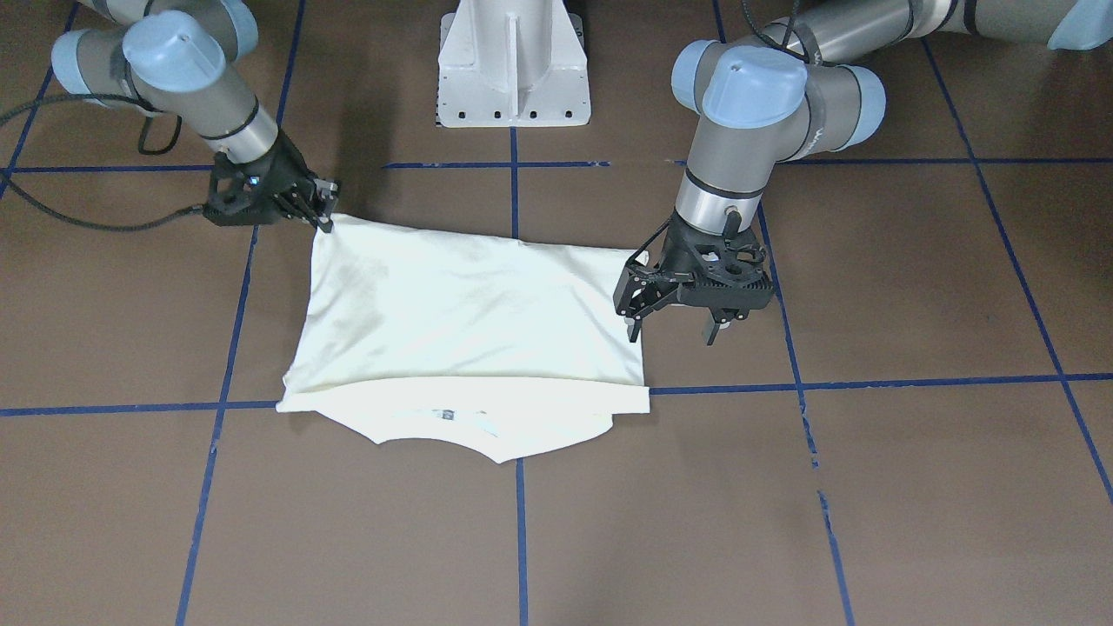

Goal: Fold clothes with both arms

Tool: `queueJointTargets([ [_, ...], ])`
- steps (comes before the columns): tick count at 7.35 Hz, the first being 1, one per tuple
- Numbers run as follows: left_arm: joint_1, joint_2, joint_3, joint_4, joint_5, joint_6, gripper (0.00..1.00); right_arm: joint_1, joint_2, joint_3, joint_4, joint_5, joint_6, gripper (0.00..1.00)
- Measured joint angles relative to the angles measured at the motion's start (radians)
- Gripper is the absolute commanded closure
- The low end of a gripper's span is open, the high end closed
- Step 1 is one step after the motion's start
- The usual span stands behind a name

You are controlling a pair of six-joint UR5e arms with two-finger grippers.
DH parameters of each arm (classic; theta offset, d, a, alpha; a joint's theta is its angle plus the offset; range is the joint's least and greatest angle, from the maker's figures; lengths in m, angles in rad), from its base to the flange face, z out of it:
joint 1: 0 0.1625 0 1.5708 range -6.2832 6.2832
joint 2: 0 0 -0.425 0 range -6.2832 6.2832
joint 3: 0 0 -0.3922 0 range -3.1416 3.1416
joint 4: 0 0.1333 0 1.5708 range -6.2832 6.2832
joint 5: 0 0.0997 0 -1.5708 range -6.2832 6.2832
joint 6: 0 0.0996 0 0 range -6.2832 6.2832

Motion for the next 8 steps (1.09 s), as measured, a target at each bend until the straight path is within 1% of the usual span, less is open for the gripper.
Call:
queueJointTargets([
  [1, 0.000, 0.000, -0.002, 0.000, 0.001, -0.001, 0.00, -0.075, -0.076, 0.079, 0.000, 0.009, 0.011, 1.00],
  [2, 0.000, 0.001, -0.004, 0.000, 0.001, -0.002, 0.00, -0.152, -0.122, 0.117, 0.000, 0.012, 0.025, 0.01],
  [3, 0.000, 0.002, -0.006, 0.000, 0.000, -0.002, 0.00, -0.212, -0.155, 0.142, 0.000, 0.014, 0.036, 0.00],
  [4, 0.002, 0.003, -0.008, 0.001, -0.001, -0.002, 0.00, -0.245, -0.170, 0.157, 0.000, 0.013, 0.044, 0.00],
  [5, 0.011, 0.004, -0.012, 0.002, -0.019, -0.011, 0.00, -0.253, -0.174, 0.175, 0.000, 0.002, 0.048, 0.00],
  [6, 0.033, 0.006, -0.019, 0.004, -0.059, -0.061, 0.01, -0.238, -0.167, 0.199, 0.000, -0.028, 0.050, 0.00],
  [7, 0.078, 0.016, -0.027, 0.003, -0.094, -0.159, 0.02, -0.209, -0.141, 0.217, 0.001, -0.079, 0.051, 0.00],
  [8, 0.142, 0.033, -0.033, 0.000, -0.095, -0.274, 0.06, -0.176, -0.108, 0.225, 0.000, -0.134, 0.052, 0.00],
])
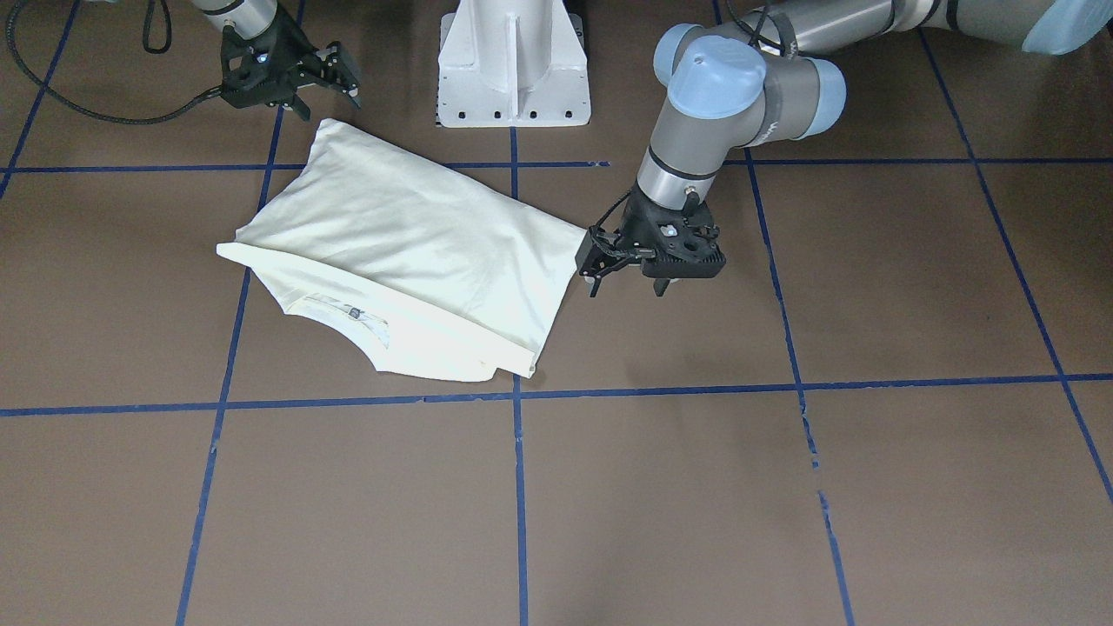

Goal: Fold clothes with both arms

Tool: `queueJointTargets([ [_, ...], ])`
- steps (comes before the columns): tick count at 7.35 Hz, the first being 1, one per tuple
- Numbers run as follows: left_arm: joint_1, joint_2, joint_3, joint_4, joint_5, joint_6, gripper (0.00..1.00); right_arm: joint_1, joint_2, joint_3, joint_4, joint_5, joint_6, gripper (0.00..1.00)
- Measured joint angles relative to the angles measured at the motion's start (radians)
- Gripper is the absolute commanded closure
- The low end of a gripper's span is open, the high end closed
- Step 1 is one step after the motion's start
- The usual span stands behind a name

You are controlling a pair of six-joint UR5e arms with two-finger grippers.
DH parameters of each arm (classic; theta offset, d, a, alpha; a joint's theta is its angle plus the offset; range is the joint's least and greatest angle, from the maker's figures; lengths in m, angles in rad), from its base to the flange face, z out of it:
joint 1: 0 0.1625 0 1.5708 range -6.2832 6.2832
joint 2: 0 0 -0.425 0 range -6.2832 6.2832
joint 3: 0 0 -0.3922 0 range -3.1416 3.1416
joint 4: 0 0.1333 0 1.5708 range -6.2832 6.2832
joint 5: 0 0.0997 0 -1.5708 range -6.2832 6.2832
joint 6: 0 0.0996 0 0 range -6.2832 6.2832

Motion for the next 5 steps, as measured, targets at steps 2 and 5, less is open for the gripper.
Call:
queueJointTargets([
  [2, 0.097, 0.018, -0.004, 0.000, 0.034, -0.172, 0.12, 0.073, 0.061, 0.003, 0.000, -0.049, 0.001, 0.00],
  [5, 0.167, 0.045, 0.002, 0.001, 0.042, -0.264, 0.25, 0.106, 0.120, -0.003, 0.000, -0.058, 0.035, 0.00],
])
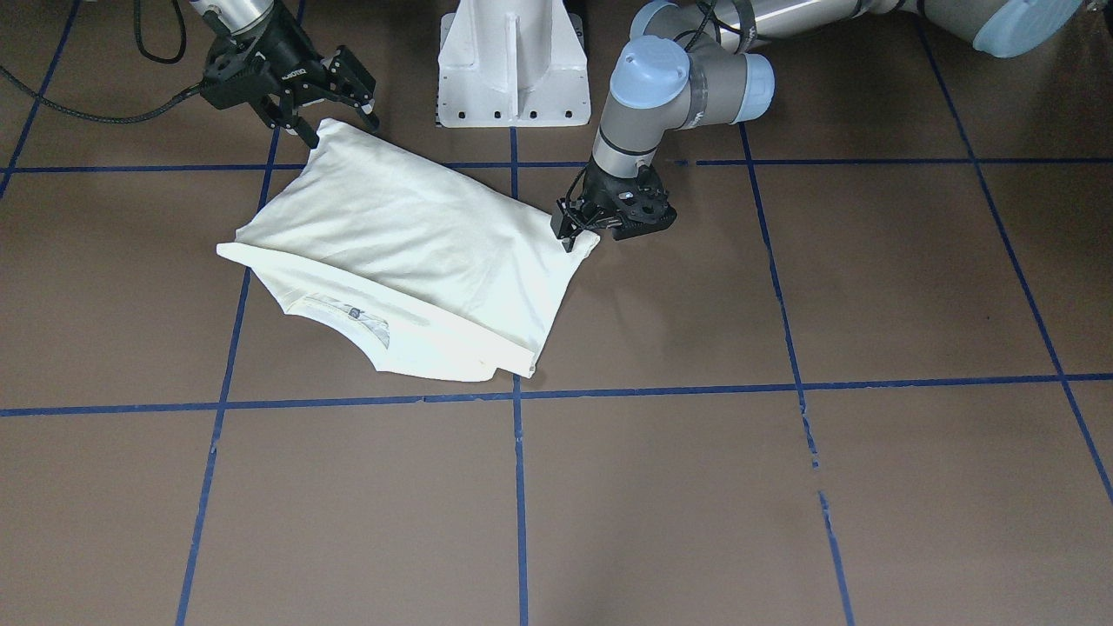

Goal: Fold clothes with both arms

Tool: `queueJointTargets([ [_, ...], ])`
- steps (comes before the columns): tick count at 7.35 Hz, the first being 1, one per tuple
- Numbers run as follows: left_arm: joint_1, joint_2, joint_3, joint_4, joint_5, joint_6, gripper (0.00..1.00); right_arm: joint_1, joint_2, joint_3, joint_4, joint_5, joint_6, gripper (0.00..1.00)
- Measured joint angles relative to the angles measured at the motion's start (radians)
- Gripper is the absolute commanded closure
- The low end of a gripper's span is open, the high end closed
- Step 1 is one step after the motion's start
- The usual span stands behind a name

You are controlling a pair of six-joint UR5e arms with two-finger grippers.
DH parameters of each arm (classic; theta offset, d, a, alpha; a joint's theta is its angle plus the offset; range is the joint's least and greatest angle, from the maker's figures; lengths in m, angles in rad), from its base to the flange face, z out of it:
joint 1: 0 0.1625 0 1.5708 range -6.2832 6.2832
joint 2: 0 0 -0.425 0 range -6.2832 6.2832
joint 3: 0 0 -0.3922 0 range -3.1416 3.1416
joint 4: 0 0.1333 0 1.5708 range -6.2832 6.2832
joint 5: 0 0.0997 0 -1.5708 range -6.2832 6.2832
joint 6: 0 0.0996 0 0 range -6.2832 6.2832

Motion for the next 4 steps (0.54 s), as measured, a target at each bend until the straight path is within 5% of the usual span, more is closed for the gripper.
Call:
queueJointTargets([
  [1, 0.007, 0.001, 0.002, -0.001, 0.000, -0.004, 0.42, 0.002, 0.014, -0.003, 0.000, 0.000, 0.016, 0.00],
  [3, 0.010, -0.004, -0.002, -0.001, -0.001, -0.008, 0.92, 0.003, 0.023, -0.006, 0.000, 0.000, 0.024, 0.00],
  [4, 0.011, -0.004, -0.003, -0.001, -0.001, -0.008, 1.00, 0.005, 0.023, -0.006, 0.000, 0.000, 0.025, 0.00],
])
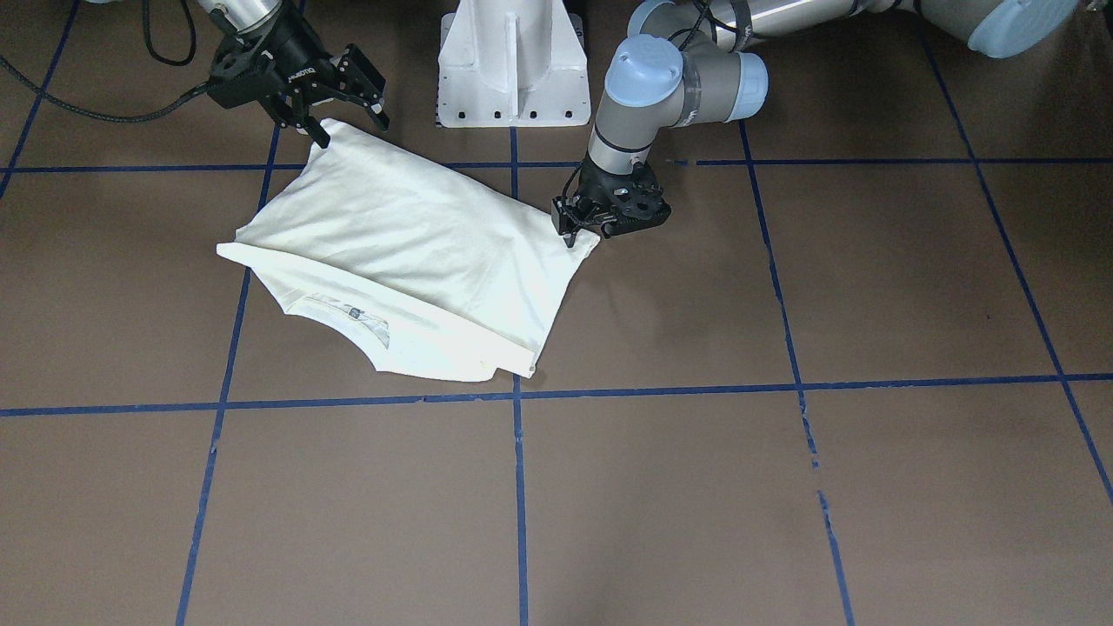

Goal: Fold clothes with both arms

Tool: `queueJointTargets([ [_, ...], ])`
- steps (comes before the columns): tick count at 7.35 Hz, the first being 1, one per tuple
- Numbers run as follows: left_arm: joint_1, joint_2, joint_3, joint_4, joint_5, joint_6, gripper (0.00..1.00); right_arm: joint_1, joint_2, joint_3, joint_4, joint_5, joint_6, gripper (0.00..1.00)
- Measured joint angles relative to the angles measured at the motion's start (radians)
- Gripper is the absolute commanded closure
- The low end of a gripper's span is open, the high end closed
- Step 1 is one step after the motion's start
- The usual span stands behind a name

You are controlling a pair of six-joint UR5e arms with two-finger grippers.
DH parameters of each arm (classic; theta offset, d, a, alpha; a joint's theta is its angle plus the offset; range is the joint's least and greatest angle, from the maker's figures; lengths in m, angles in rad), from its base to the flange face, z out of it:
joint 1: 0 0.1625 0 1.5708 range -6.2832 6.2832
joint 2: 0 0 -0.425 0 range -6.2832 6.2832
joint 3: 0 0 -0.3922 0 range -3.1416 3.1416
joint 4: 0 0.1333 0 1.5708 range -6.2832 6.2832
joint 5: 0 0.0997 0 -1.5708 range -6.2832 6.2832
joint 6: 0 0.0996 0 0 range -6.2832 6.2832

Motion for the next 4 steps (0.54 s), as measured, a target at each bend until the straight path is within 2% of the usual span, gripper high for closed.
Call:
queueJointTargets([
  [4, -0.043, -0.004, -0.012, 0.004, -0.004, 0.022, 1.00, 0.006, -0.001, -0.007, 0.000, -0.001, 0.001, 0.00],
])
